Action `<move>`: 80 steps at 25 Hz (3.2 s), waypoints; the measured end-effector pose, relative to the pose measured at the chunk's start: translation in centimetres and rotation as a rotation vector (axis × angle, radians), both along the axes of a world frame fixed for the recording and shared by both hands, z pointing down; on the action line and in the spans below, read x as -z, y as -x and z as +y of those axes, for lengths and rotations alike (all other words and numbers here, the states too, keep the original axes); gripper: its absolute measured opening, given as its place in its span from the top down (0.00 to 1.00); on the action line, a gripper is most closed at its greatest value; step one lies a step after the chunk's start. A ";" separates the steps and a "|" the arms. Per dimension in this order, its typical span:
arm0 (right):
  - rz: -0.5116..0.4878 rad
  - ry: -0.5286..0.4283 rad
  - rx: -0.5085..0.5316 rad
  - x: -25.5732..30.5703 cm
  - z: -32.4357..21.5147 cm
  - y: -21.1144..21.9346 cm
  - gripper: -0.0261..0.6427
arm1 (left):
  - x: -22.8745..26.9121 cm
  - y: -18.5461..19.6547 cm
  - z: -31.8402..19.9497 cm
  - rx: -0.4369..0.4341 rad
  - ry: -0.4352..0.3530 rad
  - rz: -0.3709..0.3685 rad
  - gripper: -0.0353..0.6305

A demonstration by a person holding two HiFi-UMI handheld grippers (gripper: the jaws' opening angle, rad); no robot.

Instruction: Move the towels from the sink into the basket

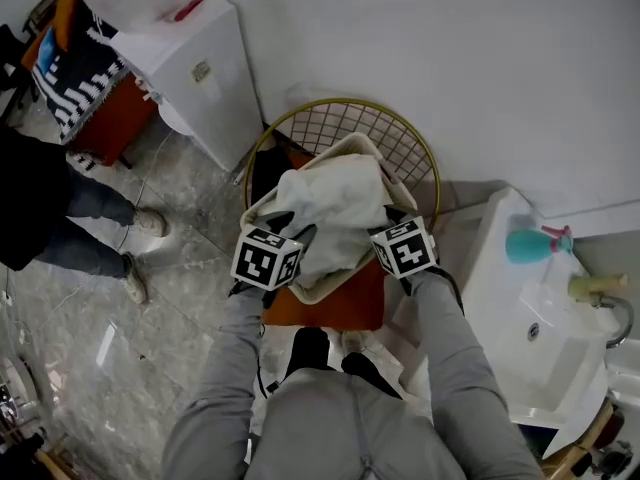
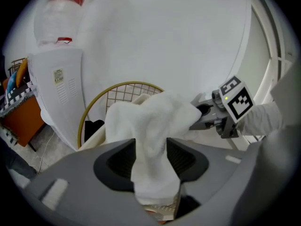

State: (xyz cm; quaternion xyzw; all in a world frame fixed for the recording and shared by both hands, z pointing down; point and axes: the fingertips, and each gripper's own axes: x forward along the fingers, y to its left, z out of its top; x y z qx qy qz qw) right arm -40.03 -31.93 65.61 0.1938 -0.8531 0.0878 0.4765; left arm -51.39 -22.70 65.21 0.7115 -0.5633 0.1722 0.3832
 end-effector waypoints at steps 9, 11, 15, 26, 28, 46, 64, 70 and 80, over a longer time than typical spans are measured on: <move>-0.218 -0.014 -0.136 5.3 0.4 -1.5 0.72 | 3.5 1.1 1.2 0.081 -0.087 -0.018 0.61; -0.244 -0.020 -0.141 6.2 0.8 -1.9 0.72 | 4.5 1.1 1.6 0.095 -0.106 -0.031 0.61; -0.352 -0.038 -0.163 9.3 1.8 -2.6 0.70 | 7.0 0.9 3.0 0.140 -0.165 -0.051 0.61; -0.699 -0.225 -0.266 21.1 4.5 -8.7 0.70 | 16.4 0.0 10.8 0.371 -0.396 -0.124 0.61; -0.748 -0.245 -0.279 22.8 5.4 -9.8 0.70 | 18.1 -0.4 12.7 0.400 -0.438 -0.141 0.61; -0.946 -0.455 -0.346 30.2 12.8 -19.3 0.70 | 25.3 -4.7 22.4 0.504 -0.652 -0.279 0.61; -0.897 -0.457 -0.301 28.6 14.6 -20.3 0.70 | 27.0 -7.0 23.0 0.510 -0.700 -0.327 0.61; -0.897 -0.464 -0.304 28.8 14.3 -20.4 0.70 | 27.2 -7.0 23.1 0.516 -0.702 -0.333 0.61; -0.892 -0.461 -0.303 28.7 13.7 -20.7 0.70 | 27.3 -7.5 22.6 0.515 -0.700 -0.342 0.61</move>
